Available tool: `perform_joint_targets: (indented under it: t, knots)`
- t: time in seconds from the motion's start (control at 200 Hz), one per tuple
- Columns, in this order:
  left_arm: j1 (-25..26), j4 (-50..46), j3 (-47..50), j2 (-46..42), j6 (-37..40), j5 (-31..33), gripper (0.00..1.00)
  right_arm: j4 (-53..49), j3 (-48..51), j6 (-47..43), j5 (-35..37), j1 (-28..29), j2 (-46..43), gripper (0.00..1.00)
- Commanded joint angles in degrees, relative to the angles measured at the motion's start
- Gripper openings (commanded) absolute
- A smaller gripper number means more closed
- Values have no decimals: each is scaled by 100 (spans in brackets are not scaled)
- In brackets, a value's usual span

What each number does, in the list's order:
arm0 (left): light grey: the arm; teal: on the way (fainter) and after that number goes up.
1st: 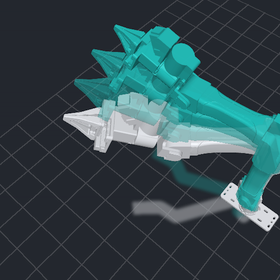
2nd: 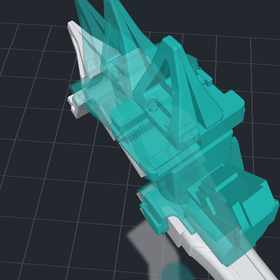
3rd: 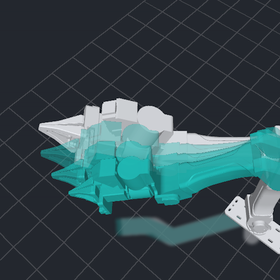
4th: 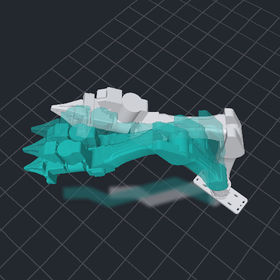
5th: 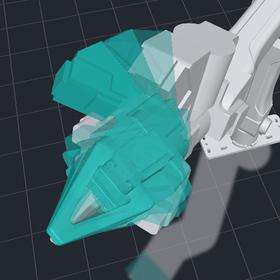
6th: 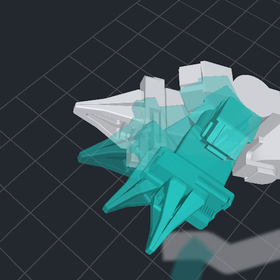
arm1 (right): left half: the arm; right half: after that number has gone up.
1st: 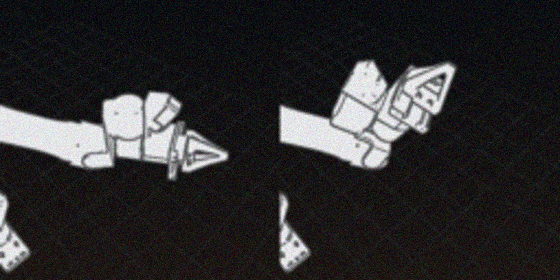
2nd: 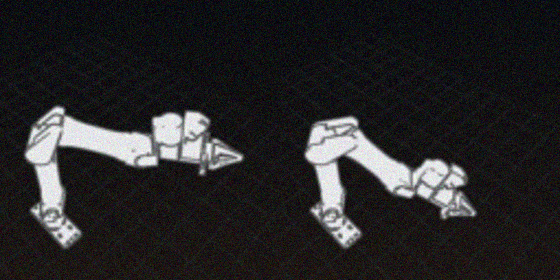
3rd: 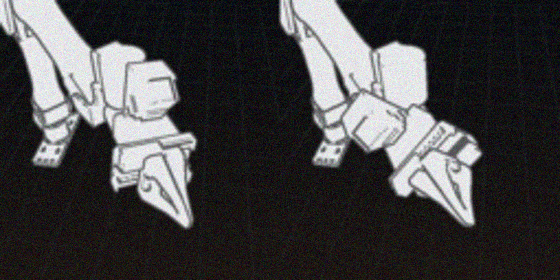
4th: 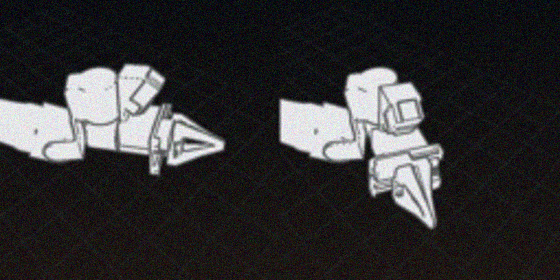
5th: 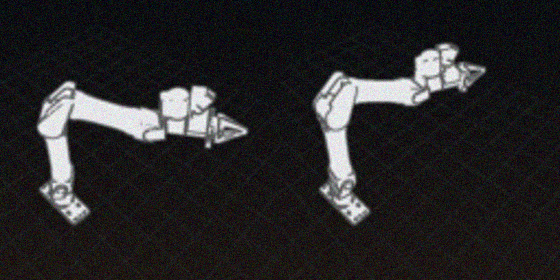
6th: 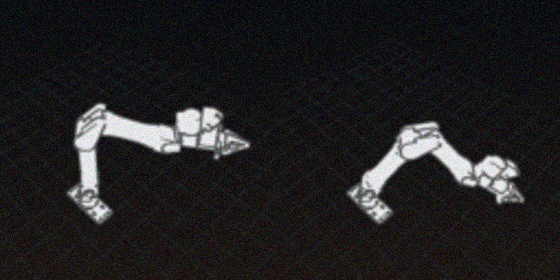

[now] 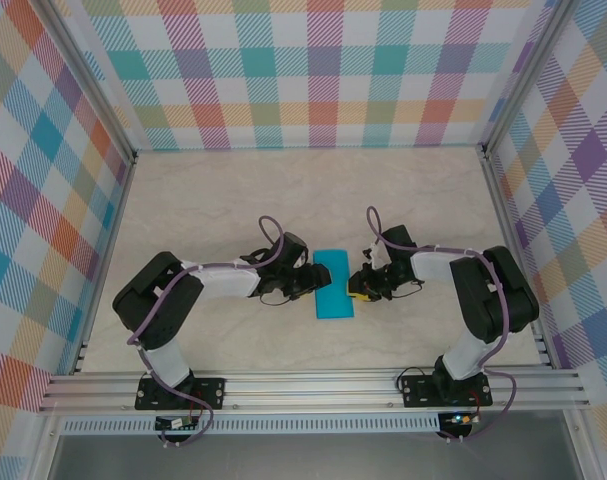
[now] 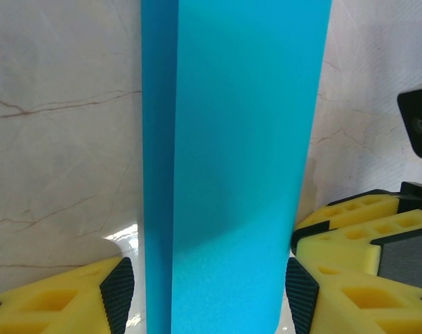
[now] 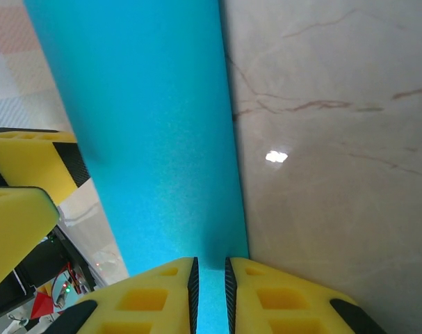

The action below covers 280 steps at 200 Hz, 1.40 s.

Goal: Fold a paper plane with a square sheet of paper (pick it up from the middle)
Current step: Fold the triangle a second time at the center of the table.

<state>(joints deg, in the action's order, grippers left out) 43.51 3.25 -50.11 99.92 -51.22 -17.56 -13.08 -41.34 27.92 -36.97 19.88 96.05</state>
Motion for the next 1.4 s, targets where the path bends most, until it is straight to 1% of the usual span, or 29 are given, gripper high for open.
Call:
perform_joint_targets:
  t: [0.0,0.21,0.52,0.77,0.835,0.9,0.985,1.015,1.155,1.245,1.355,1.395]
  knots:
    - [113,80,-139,53,25,-112,62,64,75,-44,25,7,54,20]
    - [110,101,-174,74,18,-147,61,37,143,-80,107,7,15,20]
    - [114,306,-201,169,16,-342,51,16,120,-79,103,8,-15,20]
    - [109,363,-201,177,-11,-358,46,-88,72,-94,104,3,-137,21]
    - [106,385,-200,162,-11,-347,43,-113,65,-89,71,7,-195,22]
    - [106,396,-204,173,-10,-335,37,-155,39,-79,63,6,-305,24]
    - [112,391,-228,164,-11,-286,24,-267,30,-74,141,7,-529,26]
    - [113,379,-235,167,-2,-262,21,-338,16,-82,198,5,-623,27]
    - [106,308,-332,206,47,-262,14,-599,21,-206,522,7,-1165,32]
    - [111,218,-383,186,94,-268,9,-684,98,-312,696,7,-1597,38]
    - [97,-318,-579,179,343,-143,2,-694,269,-298,903,16,-2033,48]
    - [98,-493,-664,180,483,-142,0,-750,293,-253,1014,16,-2064,49]
